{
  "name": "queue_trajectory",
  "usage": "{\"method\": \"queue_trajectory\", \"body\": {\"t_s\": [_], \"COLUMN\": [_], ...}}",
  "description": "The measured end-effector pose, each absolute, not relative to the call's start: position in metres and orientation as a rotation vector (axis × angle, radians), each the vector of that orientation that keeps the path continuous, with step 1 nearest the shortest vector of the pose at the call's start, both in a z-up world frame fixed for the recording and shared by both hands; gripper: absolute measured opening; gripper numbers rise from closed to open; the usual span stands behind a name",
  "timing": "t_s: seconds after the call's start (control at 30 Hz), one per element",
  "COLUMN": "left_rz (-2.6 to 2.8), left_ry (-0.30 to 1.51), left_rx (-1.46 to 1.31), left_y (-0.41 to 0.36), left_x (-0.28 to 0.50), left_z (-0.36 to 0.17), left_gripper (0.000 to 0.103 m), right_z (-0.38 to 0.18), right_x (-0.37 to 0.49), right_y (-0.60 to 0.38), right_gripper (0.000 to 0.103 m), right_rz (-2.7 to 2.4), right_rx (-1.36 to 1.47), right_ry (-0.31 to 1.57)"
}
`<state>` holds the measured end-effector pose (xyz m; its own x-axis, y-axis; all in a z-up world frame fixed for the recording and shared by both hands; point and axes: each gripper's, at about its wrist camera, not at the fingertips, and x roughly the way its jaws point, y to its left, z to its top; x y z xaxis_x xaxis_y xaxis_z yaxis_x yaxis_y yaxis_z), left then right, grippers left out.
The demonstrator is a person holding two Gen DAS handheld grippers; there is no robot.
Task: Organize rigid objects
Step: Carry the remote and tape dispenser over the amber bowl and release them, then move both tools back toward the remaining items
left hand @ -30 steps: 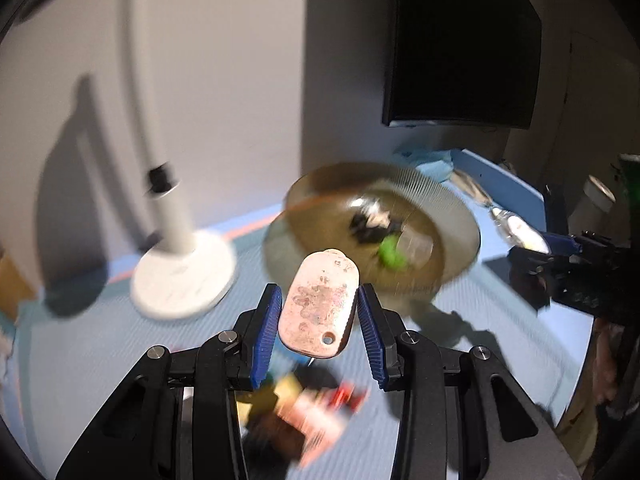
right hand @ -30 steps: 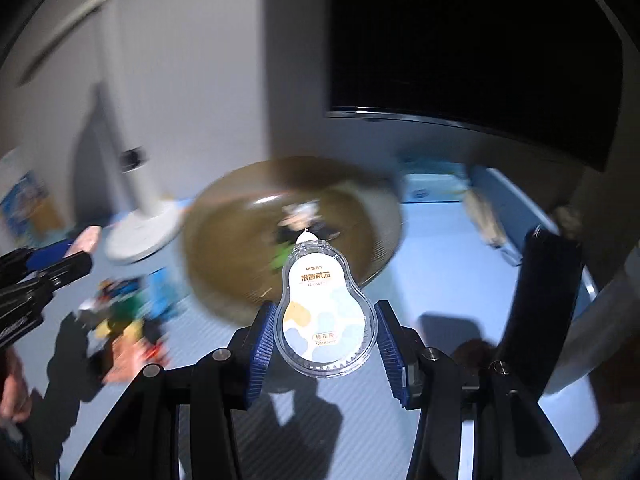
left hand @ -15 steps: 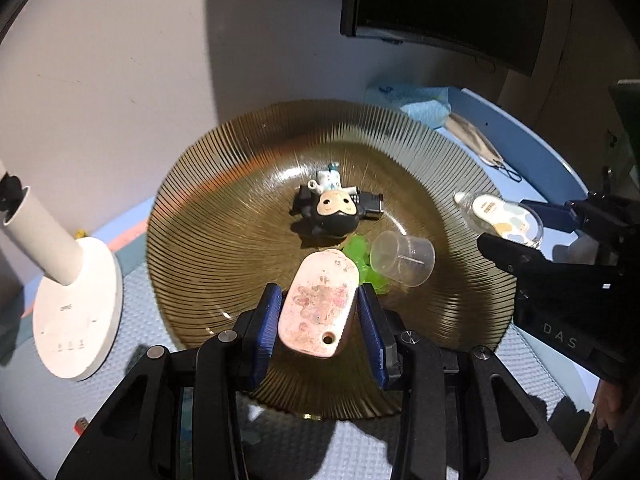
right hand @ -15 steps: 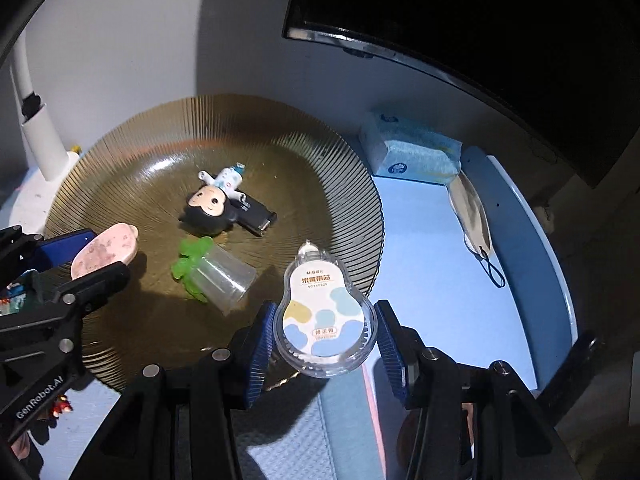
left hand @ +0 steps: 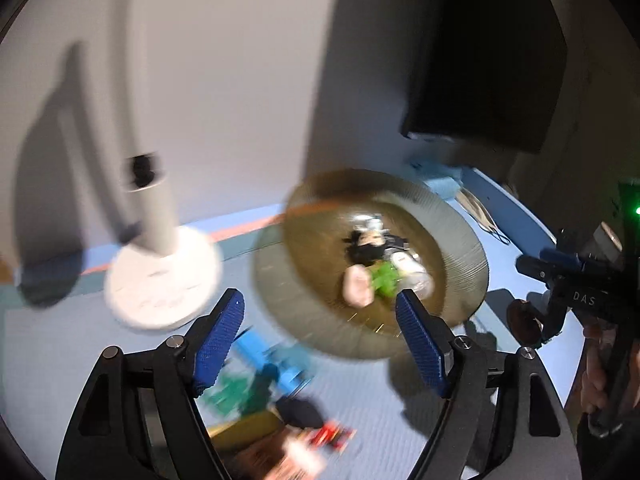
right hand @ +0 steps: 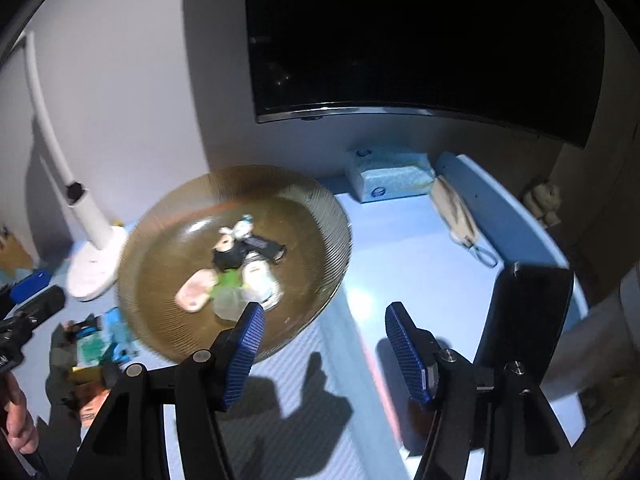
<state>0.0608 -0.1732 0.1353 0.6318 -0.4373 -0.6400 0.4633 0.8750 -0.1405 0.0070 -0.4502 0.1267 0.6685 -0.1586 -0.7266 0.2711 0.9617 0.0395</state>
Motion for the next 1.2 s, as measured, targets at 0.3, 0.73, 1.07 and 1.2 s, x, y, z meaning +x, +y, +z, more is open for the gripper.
{"method": "queue_trajectory", "body": {"t_s": [0.3,0.73,1.07,1.2], "left_rz": [-0.309,-0.119,-0.151,-0.162], "left_ry": [0.723,0.886,0.878,0.876], "left_rx": [-0.096,-0.165,-0.059,-0.086], "left_y": [-0.044,0.018,0.001,0.005], "left_x": [-0.003,-0.018,-0.019,-0.018], "left_z": [0.120,0.015,0.015,0.015], "left_gripper": [0.077,0.077,0.080,0.080], "right_z": [0.099,0.012,0.003,0.004], "right_x": [-0.024,-0.024,-0.020,-0.020], "right_y": [-0.393,-0.314,-0.321,-0.314], "right_gripper": [0.065,0.066,0.077,0.078], "right_rz": [-0.060,0.130,0.105,0.118], "right_rx": [0.235,0.214,0.238,0.204], "right_ry": [0.831,0.856,0.869,0.874]}}
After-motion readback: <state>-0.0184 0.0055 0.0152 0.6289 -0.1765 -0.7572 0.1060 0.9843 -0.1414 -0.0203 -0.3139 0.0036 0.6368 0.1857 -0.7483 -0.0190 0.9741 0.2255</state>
